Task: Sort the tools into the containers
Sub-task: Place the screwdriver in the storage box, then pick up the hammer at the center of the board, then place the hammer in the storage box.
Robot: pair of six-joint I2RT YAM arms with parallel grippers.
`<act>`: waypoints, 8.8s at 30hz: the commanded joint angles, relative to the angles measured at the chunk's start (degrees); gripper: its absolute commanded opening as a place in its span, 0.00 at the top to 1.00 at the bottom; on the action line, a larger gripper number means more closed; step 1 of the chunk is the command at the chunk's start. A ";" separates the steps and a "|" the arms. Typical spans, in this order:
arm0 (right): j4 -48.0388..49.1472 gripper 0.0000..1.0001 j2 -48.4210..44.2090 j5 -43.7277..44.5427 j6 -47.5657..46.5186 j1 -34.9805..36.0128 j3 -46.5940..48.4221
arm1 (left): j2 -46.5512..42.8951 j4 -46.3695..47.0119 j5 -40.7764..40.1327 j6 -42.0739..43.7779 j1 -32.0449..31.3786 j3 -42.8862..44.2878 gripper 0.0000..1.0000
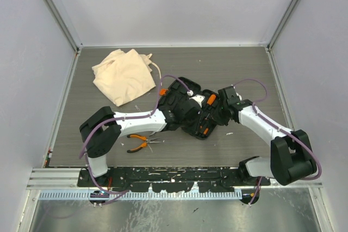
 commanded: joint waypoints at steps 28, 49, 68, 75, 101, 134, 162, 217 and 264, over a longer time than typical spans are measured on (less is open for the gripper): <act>1.98 0.87 4.06 -0.59 -1.64 1.18 -3.01 | 1.74 5.09 6.66 -1.31 -0.36 2.84 0.77; 0.67 0.91 11.36 1.21 -3.47 1.18 -3.32 | 8.91 -7.52 3.54 -2.71 -1.37 7.25 0.93; -0.01 0.99 17.98 5.93 -2.89 2.50 -3.46 | 11.63 -9.75 3.99 -5.89 -0.54 4.32 1.00; -0.75 0.99 12.71 7.68 -2.46 2.55 -1.42 | 6.48 -4.98 5.68 -2.17 0.15 4.78 0.99; -2.16 0.89 9.39 7.43 -10.72 -5.91 3.99 | -24.58 -15.21 -5.49 6.05 20.22 -2.93 0.60; -0.73 0.50 -8.64 0.69 -19.45 -10.85 6.56 | -33.54 -28.79 -12.45 6.87 38.50 -12.25 0.33; 8.93 0.45 -13.70 -12.08 -20.03 -10.89 -0.04 | -26.41 -16.49 20.32 54.89 37.80 -13.50 0.22; 11.74 0.45 -11.25 -17.51 -17.22 -10.85 -3.47 | -13.39 -24.06 13.58 77.41 26.59 -12.47 0.93; 6.68 0.45 -16.90 -8.81 -11.77 -10.94 -4.12 | 16.63 -44.45 -15.88 8.96 12.10 50.15 1.00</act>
